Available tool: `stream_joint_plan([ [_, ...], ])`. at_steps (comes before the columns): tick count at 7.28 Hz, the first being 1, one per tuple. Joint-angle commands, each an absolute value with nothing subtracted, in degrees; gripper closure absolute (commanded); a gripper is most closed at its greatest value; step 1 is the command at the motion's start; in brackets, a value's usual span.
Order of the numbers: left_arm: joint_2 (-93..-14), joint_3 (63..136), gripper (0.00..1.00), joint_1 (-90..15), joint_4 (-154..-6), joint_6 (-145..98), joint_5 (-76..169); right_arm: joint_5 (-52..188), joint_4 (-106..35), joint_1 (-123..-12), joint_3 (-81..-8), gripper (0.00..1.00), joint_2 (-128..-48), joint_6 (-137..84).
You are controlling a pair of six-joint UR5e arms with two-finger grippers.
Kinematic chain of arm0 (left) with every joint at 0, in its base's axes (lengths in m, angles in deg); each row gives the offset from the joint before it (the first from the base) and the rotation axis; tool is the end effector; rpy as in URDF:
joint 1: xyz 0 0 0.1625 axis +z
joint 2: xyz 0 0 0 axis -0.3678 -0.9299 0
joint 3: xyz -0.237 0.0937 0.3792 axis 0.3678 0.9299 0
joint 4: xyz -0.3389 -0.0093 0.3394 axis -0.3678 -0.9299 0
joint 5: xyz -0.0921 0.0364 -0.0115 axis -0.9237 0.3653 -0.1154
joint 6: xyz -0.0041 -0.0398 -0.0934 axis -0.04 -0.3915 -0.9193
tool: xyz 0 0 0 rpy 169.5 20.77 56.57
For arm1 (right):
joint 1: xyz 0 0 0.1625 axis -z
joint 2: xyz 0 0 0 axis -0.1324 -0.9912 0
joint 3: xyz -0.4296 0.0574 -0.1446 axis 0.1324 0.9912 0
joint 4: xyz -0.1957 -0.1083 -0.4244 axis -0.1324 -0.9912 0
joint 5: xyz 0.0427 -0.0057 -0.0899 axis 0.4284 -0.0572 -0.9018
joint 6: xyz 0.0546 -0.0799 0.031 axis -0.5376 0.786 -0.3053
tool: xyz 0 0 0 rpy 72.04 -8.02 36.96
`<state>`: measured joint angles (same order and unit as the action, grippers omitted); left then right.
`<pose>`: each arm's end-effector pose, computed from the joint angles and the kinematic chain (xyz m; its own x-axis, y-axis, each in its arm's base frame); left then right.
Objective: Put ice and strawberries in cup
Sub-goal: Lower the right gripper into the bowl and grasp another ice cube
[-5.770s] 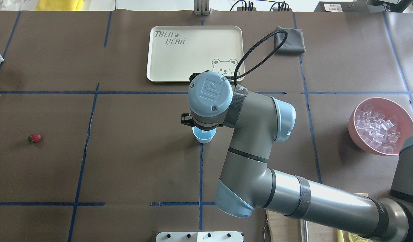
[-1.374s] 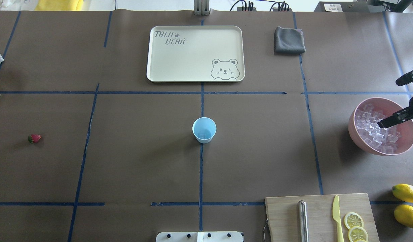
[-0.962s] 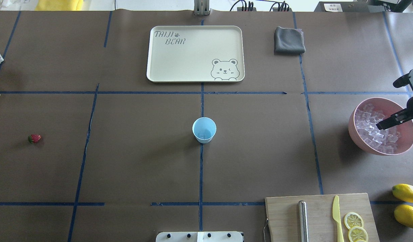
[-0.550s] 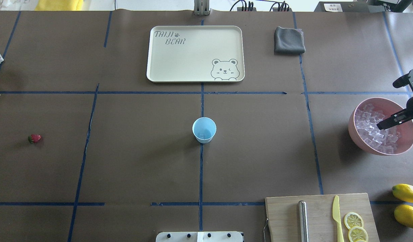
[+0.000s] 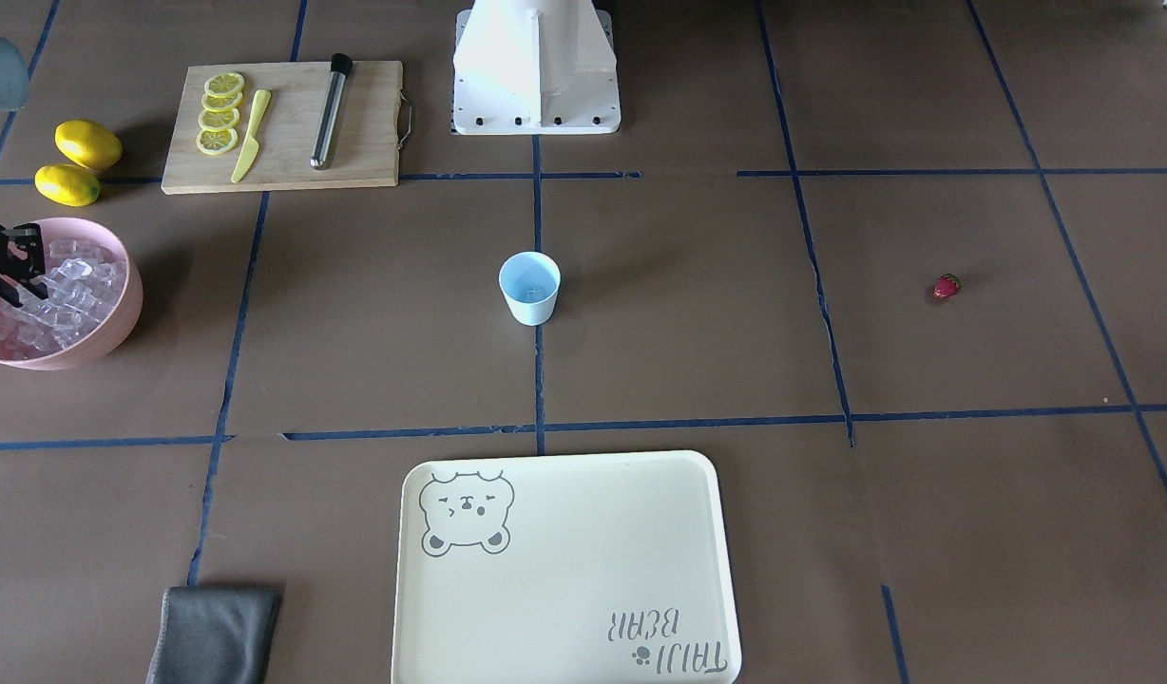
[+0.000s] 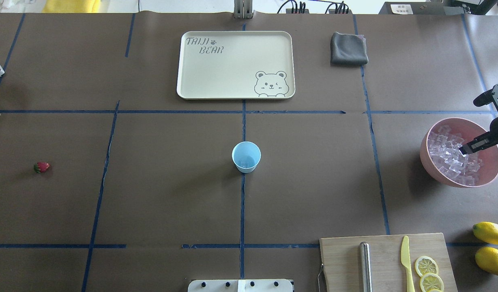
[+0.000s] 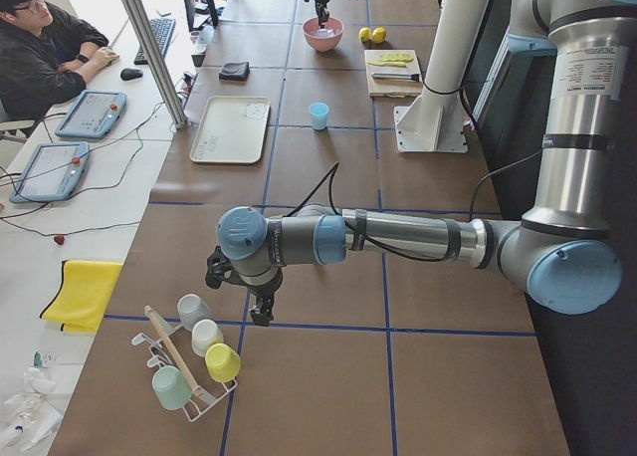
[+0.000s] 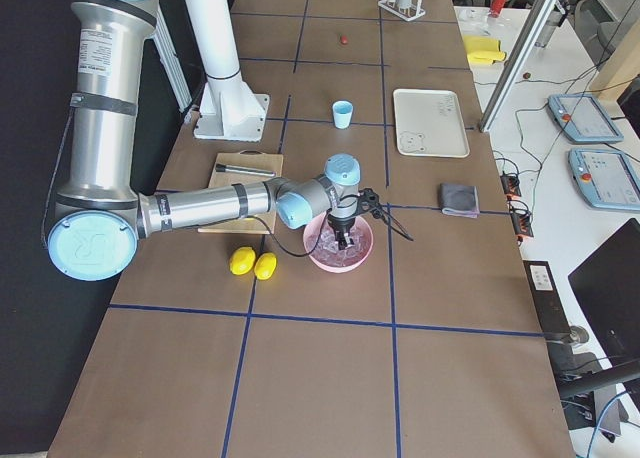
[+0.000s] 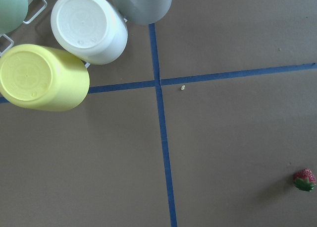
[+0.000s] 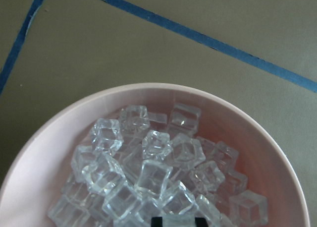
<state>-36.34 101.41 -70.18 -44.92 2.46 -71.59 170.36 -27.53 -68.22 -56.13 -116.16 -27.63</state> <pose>-0.0739 -0.5713 0.6503 0.6435 0.1206 -0.7559 -0.0947 0.9925 0.0777 -0.1919 -0.4922 0.5851 0.6791 -0.3796 0.6283 0.2421 0.9238 0.2966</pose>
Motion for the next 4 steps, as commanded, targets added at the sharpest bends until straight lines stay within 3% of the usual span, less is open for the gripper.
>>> stream_joint_plan([
  [1, -36.4, 101.5, 0.0, -70.2, -44.9, 2.5, -71.7, 170.4, -27.6, -71.3, -58.9, 1.0, -116.5, -27.5],
  [4, -36.4, 101.5, 0.0, -70.2, -44.9, 2.5, -71.7, 173.5, -29.8, -77.2, -65.1, 1.0, -115.3, -27.8],
])
